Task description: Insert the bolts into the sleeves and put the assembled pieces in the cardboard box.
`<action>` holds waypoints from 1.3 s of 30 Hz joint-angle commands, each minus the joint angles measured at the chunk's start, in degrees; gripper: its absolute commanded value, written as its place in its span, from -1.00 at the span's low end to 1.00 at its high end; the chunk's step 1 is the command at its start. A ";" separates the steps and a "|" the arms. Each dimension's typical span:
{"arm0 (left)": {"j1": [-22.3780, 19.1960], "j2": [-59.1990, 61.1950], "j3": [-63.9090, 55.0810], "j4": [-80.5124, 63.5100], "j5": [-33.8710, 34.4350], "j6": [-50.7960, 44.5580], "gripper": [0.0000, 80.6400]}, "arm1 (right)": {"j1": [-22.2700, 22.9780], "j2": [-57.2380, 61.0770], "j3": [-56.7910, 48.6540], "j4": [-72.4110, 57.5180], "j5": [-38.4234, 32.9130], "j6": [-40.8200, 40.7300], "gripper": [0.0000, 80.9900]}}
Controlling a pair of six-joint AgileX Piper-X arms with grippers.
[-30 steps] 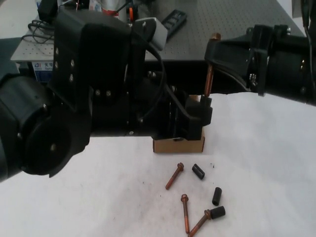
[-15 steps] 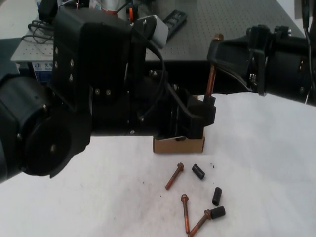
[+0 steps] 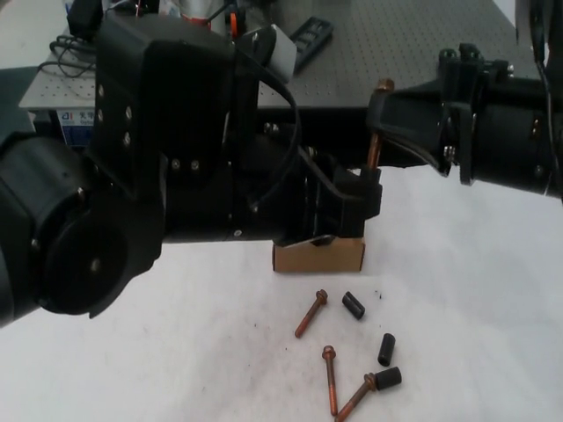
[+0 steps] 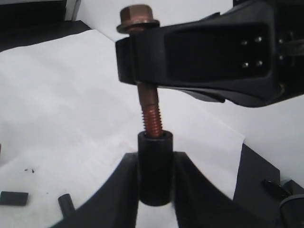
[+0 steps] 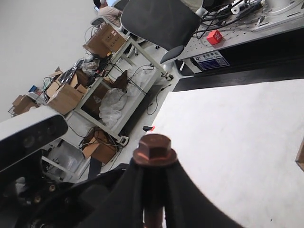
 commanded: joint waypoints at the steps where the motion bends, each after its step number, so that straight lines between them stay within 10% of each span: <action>1: 0.01 -0.65 -0.57 -2.49 -0.54 0.22 -0.98 | 0.03 -0.41 -0.14 0.88 -1.23 -0.97 -0.26; 4: 0.01 -0.12 -0.57 -2.66 -0.69 0.43 -0.98 | -0.18 -0.41 -0.14 0.88 -0.44 1.49 0.20; 29: 0.12 9.37 -0.57 -31.77 -17.75 17.84 -0.98 | -16.33 -9.94 -0.14 0.75 -0.54 -2.27 0.11; 39: 3.29 19.14 -7.49 -12.42 -27.87 0.25 -0.98 | -17.46 -9.94 -0.14 10.93 3.72 -7.63 0.11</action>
